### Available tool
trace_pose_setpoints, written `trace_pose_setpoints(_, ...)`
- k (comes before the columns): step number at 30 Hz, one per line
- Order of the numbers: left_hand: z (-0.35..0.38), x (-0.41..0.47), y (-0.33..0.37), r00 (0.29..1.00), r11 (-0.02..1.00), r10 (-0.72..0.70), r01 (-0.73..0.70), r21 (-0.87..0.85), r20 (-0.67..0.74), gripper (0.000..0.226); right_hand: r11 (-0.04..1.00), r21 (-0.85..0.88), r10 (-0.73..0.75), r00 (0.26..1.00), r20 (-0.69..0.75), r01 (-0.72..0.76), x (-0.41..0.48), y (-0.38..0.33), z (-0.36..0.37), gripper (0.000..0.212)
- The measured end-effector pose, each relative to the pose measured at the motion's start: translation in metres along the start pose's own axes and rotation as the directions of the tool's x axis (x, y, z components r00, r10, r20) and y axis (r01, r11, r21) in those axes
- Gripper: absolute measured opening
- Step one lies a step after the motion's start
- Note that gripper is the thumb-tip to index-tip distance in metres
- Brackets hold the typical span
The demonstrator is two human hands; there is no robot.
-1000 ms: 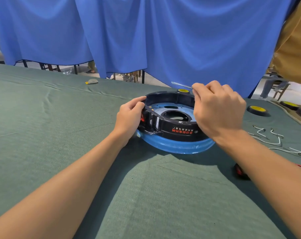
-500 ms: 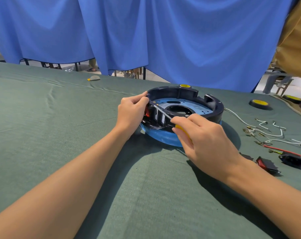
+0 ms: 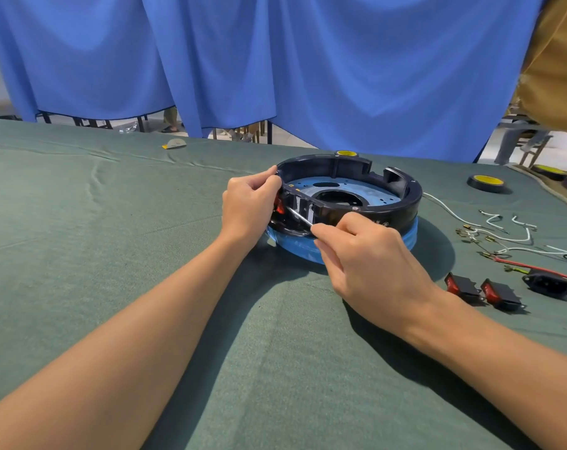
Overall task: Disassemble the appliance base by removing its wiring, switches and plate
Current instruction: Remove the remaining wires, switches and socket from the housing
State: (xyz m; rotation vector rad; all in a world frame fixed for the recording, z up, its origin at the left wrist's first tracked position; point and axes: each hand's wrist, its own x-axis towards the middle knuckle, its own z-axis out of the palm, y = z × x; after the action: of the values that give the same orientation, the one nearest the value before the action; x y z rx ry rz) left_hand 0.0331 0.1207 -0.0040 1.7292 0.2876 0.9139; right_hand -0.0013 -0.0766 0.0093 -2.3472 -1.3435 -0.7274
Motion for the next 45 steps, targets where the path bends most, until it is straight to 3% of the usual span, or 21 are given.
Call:
trace_pose_setpoints(17, 0.002, -0.001, 0.001, 1.000, 1.000, -0.027, 0.027, -0.010, -0.010, 0.036, 0.995, 0.096, 0.049, 0.996, -0.074, -0.042, 0.000, 0.004, 0.005, 0.018)
trace_pose_setpoints(23, 0.003, -0.003, 0.002, 0.998, 0.999, -0.049, 0.048, -0.023, -0.036, 0.027, 0.950, 0.282, 0.161, 0.985, -0.064, -0.137, 0.008, 0.011, -0.005, 0.015)
trace_pose_setpoints(27, 0.003, -0.005, 0.005, 0.998, 0.999, -0.039, 0.039, -0.016, -0.054, 0.026, 0.851, 0.402, 0.329, 0.940, 0.095, -0.338, 0.023, 0.015, -0.010, 0.020)
trace_pose_setpoints(29, 0.003, -0.004, 0.007, 0.998, 0.998, -0.047, 0.046, -0.031, -0.035, 0.027, 0.801, 0.436, 0.409, 0.907, 0.102, -0.411, 0.024, 0.015, -0.009, 0.019)
trace_pose_setpoints(32, 0.003, -0.006, 0.005, 0.999, 0.998, -0.040, 0.039, -0.042, -0.006, 0.029, 0.858, 0.340, 0.406, 0.914, 0.010, -0.385, 0.013, 0.006, -0.001, 0.010)
trace_pose_setpoints(37, 0.002, -0.005, 0.004, 1.000, 1.000, -0.024, 0.023, -0.012, -0.016, 0.030, 0.967, 0.172, 0.216, 0.963, -0.160, -0.188, 0.004, -0.002, 0.005, 0.017)
trace_pose_setpoints(45, 0.005, -0.011, 0.007, 1.000, 1.000, -0.016, 0.016, 0.001, 0.000, 0.032, 0.917, 0.295, 0.329, 0.926, -0.186, -0.267, 0.008, -0.008, 0.017, 0.019)
